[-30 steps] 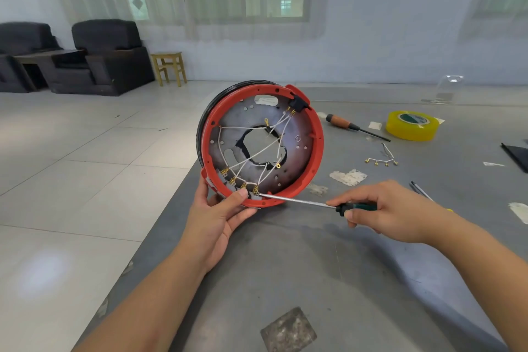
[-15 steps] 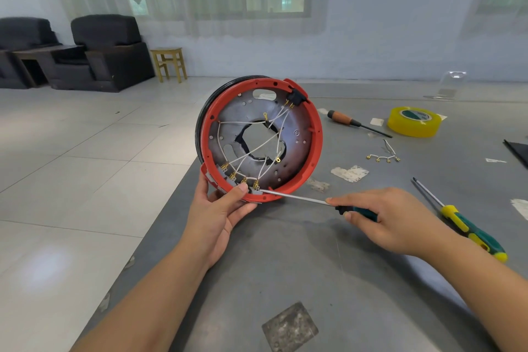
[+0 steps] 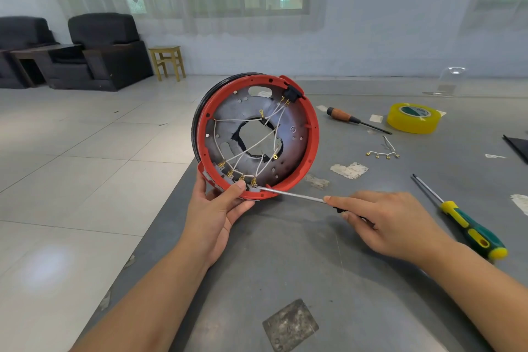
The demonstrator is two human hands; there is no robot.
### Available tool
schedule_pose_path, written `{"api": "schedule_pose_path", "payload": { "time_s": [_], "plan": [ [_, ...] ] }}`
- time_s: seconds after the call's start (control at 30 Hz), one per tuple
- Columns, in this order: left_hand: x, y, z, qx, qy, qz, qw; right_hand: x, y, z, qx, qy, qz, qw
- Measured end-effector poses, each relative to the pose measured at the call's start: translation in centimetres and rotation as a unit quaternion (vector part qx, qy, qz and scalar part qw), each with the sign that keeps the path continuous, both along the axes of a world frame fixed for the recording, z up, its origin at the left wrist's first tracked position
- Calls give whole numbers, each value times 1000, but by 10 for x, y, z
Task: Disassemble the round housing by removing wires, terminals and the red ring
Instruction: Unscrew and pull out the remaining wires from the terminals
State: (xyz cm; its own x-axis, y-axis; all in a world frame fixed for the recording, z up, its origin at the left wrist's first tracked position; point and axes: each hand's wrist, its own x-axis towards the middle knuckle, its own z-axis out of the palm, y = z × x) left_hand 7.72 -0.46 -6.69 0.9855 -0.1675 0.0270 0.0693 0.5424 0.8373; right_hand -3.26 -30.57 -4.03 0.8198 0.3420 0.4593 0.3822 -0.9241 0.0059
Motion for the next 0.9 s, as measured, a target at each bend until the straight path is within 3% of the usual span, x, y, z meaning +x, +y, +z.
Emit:
{"api": "schedule_pose_path", "payload": {
  "time_s": [0.43, 0.9],
  "plan": [
    [1, 1, 0, -4, 4, -2, 1000, 5, -4, -3, -38, -84, 25, 995],
    [-2, 1, 2, -4, 2, -6, 1000, 5, -8, 9, 70, 84, 7, 994]
  ]
}}
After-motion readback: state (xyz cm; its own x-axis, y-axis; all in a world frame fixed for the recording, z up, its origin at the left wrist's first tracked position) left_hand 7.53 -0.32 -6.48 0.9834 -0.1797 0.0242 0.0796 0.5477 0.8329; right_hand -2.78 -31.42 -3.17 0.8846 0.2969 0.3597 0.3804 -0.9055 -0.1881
